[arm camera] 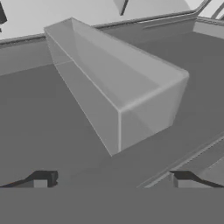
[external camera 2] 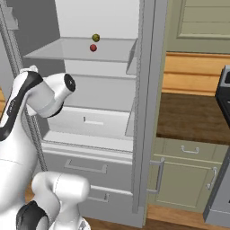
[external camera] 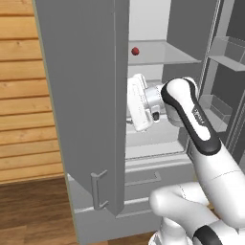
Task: Take the strawberry from the fridge and place it on top of the pancake, located on the dining counter.
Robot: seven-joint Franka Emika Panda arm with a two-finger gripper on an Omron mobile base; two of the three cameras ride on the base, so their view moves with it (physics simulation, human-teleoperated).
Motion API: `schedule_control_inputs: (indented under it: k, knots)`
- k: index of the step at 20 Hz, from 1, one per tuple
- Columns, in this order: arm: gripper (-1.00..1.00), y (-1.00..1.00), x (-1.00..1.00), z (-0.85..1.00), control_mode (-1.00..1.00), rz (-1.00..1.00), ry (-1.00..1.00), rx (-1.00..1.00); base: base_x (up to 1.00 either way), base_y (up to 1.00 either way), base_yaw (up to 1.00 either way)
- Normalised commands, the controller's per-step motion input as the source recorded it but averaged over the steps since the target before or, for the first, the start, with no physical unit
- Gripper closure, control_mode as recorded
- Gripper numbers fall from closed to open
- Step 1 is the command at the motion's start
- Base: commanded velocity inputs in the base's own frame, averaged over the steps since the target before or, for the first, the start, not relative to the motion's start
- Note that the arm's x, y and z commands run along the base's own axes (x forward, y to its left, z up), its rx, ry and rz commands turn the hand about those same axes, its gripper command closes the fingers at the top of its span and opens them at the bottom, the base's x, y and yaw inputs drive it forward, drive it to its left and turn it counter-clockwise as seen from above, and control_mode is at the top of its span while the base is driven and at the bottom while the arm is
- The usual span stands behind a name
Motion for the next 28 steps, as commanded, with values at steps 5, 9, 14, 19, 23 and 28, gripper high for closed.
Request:
schedule_control_inputs:
  k: [5,9,14,19,23,28]
  knots:
    - [-1.00,0.50,-0.37,0.00,-1.00,0.00,0.00,0.00,0.00,0.00,0.00]
    - [-1.00,0.62,-0.65,0.00,-1.00,-0.01,0.00,0.00,0.00,0.00,0.00]
    - [-1.00,0.66,-0.42,0.00,-1.00,-0.01,0.00,0.00,0.00,0.00,0.00]
    - [-1.00,0.61,-0.06,0.00,-1.00,-0.04,0.00,-0.04,0.00,0.00,0.00]
    - [-1.00,0.60,0.00,0.00,-1.00,-0.10,0.00,-0.12,0.00,0.00,0.00]
    - [-1.00,0.59,0.00,0.00,-1.00,-0.15,0.00,-0.14,0.00,0.00,0.00]
